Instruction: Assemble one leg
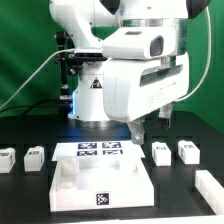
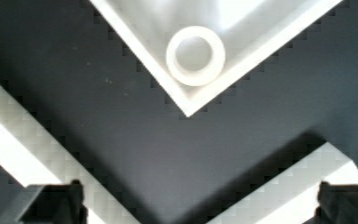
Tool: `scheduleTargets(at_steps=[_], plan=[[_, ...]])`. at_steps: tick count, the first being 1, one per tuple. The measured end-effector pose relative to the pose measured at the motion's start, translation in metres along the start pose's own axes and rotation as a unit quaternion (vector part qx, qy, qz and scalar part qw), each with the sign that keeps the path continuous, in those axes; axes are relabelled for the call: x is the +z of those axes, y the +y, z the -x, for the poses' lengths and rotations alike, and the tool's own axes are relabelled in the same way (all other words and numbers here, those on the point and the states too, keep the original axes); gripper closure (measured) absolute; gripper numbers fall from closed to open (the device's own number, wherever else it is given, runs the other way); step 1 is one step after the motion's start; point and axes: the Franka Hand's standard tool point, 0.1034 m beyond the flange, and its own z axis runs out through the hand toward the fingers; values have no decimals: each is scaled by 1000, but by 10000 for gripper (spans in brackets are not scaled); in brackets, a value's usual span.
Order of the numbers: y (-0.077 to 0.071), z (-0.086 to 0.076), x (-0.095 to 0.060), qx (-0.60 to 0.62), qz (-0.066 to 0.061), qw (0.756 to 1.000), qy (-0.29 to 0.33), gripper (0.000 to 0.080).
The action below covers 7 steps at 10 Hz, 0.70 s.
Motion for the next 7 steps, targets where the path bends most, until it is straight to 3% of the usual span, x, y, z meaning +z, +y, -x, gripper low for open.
scheduleTargets(at_steps=[4,7], plan=[[0,2,1,-28,0,1000,0,150],[-15,45,12,-154,-13,988,-9,150]])
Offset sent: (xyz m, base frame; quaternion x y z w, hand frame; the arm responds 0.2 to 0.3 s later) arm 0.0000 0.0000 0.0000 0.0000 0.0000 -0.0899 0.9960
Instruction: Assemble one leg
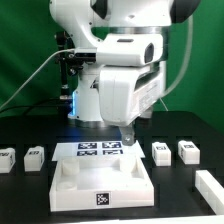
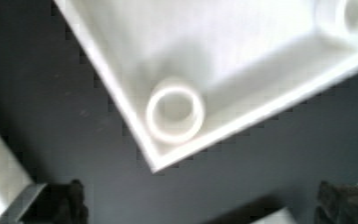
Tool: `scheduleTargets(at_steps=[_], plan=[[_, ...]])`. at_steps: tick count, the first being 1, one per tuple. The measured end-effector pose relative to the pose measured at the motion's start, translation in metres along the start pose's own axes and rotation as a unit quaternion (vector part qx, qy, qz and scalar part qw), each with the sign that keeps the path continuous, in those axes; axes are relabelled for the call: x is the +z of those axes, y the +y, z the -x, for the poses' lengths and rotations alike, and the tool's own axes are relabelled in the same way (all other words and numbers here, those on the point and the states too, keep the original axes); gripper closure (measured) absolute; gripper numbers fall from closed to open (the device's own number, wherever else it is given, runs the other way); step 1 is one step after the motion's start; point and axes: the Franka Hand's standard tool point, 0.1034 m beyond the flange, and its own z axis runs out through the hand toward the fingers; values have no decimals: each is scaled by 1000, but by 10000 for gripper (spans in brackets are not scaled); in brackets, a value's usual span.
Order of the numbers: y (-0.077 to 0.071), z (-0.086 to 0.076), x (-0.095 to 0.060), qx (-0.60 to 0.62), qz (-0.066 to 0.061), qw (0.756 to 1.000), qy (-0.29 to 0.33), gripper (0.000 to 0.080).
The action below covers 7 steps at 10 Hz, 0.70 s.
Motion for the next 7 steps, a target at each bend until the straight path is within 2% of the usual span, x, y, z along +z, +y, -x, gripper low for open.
scheduleTargets(at_steps=[2,4,7], plan=[[-6,15,7,-148,4,989,2,150],[-5,16,7,-187,3,982,1,150],[-7,17,9,-181,1,983,1,150]])
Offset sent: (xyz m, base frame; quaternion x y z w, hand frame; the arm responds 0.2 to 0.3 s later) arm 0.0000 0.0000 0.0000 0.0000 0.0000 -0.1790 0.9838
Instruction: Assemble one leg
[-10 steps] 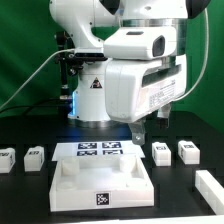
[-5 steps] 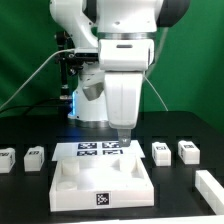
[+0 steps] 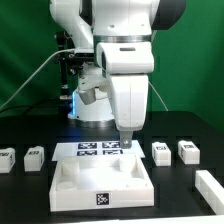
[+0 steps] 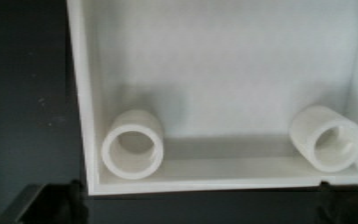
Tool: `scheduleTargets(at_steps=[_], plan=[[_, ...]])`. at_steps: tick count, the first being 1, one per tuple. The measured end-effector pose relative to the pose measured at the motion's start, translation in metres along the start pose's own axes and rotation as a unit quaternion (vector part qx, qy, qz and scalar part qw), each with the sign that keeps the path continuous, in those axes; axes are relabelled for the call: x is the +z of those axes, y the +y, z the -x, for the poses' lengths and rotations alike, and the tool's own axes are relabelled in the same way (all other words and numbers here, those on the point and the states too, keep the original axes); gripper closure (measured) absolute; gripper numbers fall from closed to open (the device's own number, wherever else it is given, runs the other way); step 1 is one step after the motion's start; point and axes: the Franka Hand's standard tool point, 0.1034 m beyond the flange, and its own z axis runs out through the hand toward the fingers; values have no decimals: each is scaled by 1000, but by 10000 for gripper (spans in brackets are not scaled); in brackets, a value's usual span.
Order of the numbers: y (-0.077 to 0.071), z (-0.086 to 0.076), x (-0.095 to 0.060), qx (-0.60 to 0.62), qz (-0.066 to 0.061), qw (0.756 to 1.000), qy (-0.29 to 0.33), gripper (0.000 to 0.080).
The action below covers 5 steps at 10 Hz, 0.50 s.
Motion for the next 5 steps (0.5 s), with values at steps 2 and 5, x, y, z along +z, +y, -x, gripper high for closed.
scheduleTargets(at_steps=[2,5], plan=[[-46,13,15,-2,3,1000,2,150],[-91,26,52,-12,6,1000,9,150]])
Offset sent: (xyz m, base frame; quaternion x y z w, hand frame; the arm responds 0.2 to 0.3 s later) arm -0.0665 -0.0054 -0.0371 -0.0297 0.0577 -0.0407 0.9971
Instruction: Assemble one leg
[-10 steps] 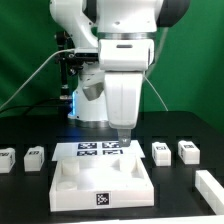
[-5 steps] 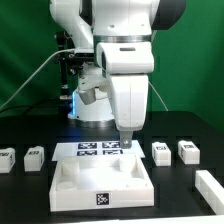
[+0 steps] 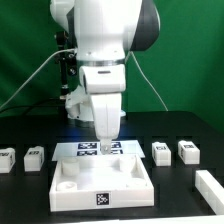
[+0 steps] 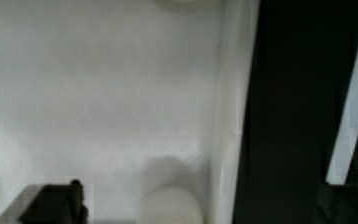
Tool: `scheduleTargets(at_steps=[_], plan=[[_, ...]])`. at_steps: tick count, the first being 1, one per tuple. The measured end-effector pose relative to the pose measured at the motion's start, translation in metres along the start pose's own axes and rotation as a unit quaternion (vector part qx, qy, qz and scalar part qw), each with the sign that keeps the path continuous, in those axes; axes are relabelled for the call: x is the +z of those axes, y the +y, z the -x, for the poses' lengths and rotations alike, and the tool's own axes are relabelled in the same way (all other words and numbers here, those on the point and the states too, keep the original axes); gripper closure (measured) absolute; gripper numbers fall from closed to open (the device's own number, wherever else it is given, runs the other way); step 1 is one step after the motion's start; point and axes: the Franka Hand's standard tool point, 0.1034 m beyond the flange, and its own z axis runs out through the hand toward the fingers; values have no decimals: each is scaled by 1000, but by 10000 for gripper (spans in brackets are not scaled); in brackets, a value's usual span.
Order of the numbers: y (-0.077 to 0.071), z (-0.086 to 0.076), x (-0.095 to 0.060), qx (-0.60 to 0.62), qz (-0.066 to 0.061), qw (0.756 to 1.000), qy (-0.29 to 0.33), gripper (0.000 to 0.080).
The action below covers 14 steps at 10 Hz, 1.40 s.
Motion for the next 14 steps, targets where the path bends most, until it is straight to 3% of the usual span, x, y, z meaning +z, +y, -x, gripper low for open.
scheduleTargets(at_steps=[3,6,9,10,11,14], plan=[[-10,4,36,12,-9,1000,10,150],[-12,5,41,16,-11,1000,12,150],[-12,5,41,16,-12,1000,12,552],[-12,5,42,16,-12,1000,12,552],[-12,5,41,16,-11,1000,12,734],[-9,5,40,16,-5,1000,11,739]])
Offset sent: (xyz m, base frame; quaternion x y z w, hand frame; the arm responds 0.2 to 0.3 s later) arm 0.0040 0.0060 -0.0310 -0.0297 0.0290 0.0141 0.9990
